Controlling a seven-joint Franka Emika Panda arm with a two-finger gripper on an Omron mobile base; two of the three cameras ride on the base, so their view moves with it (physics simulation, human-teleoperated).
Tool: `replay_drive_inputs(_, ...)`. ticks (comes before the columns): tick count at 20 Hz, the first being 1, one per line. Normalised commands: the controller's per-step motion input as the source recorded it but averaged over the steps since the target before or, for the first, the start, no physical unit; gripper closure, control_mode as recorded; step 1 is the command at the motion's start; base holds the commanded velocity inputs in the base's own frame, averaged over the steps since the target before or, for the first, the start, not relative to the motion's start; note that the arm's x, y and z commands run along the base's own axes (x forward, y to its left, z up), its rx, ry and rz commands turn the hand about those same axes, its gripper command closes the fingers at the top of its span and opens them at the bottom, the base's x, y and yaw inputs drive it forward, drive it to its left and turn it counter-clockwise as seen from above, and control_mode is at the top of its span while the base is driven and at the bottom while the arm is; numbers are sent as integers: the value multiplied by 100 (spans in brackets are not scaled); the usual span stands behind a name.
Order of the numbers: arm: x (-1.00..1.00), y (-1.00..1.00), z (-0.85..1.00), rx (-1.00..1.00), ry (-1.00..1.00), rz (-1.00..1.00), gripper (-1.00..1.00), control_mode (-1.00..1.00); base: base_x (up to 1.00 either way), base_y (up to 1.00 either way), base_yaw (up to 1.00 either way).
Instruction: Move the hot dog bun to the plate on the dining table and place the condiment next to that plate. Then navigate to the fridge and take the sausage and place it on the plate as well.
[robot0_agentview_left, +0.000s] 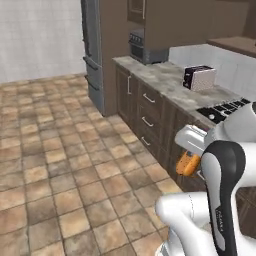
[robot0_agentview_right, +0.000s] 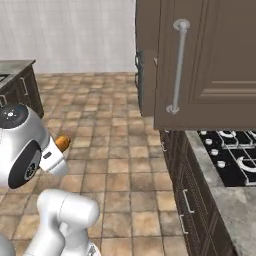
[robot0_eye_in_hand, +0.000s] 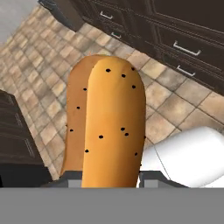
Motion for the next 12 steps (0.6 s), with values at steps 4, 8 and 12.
replay_drive_inputs(4,0,0,0,0,0,0,100,100,0,23,87)
replay_drive_inputs(8,0,0,0,0,0,0,100,100,-16,45,76)
replay_drive_inputs(12,0,0,0,0,0,0,100,100,-54,74,53)
